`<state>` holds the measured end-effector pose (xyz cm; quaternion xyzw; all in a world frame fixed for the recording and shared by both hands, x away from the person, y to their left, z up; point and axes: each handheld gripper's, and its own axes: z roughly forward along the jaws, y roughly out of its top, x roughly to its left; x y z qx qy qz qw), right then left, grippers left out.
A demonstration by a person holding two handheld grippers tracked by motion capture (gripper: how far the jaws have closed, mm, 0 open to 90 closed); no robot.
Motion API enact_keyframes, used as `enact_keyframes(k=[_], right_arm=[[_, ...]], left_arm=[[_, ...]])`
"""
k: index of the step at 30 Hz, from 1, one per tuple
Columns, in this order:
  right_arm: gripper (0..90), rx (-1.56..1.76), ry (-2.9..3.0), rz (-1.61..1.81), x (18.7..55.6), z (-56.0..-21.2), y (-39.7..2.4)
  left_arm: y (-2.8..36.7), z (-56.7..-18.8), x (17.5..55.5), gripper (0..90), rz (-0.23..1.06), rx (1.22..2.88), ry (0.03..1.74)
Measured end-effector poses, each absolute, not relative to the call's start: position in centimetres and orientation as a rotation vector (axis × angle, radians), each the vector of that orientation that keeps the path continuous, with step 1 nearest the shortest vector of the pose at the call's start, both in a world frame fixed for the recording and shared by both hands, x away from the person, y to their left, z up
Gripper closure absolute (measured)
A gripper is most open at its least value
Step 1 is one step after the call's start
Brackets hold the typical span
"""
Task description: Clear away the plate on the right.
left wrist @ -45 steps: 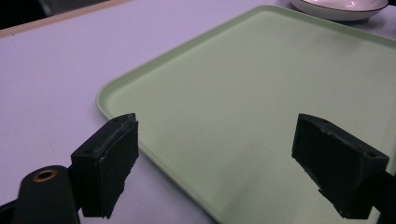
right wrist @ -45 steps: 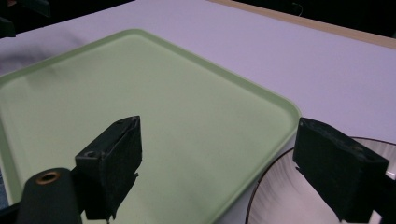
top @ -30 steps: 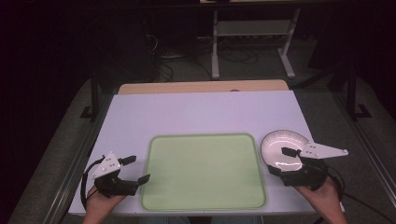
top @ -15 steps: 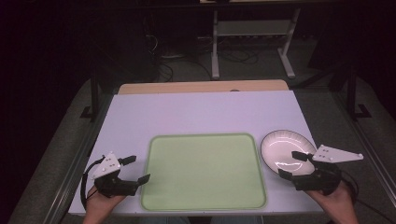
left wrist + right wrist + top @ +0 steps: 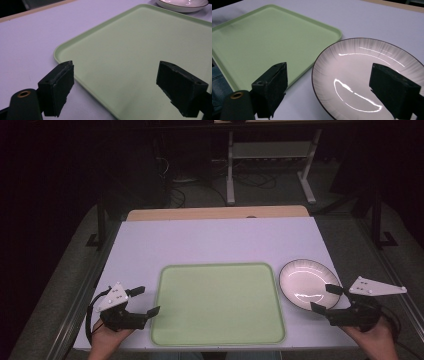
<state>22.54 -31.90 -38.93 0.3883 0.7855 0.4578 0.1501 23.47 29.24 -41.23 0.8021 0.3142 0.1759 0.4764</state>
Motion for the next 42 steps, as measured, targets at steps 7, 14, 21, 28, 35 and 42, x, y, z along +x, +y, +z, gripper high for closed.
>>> enact_keyframes(k=[7,14,21,28,35,42], right_arm=[[14.4,1.144,2.234,1.297,22.4,-38.6,-33.2],[14.4,1.189,2.222,1.285,22.6,-38.7,-34.5],[14.6,1.231,2.208,1.268,23.2,-38.9,-35.7],[14.8,1.257,2.2,1.245,23.9,-39.0,-36.3],[15.2,1.291,2.192,1.216,25.1,-39.3,-37.4],[17.3,1.333,2.189,1.196,26.0,-39.7,-38.2]], left_arm=[[29.3,-41.2,23.5,14.5,0.429,1.959,0.769],[29.3,-41.2,23.5,14.5,0.429,1.958,0.77],[29.4,-41.2,23.5,14.6,0.43,1.958,0.771],[29.4,-41.2,23.5,14.6,0.432,1.958,0.77],[29.4,-41.2,23.5,14.6,0.432,1.956,0.773],[29.4,-41.1,23.5,14.6,0.433,1.955,0.77]])
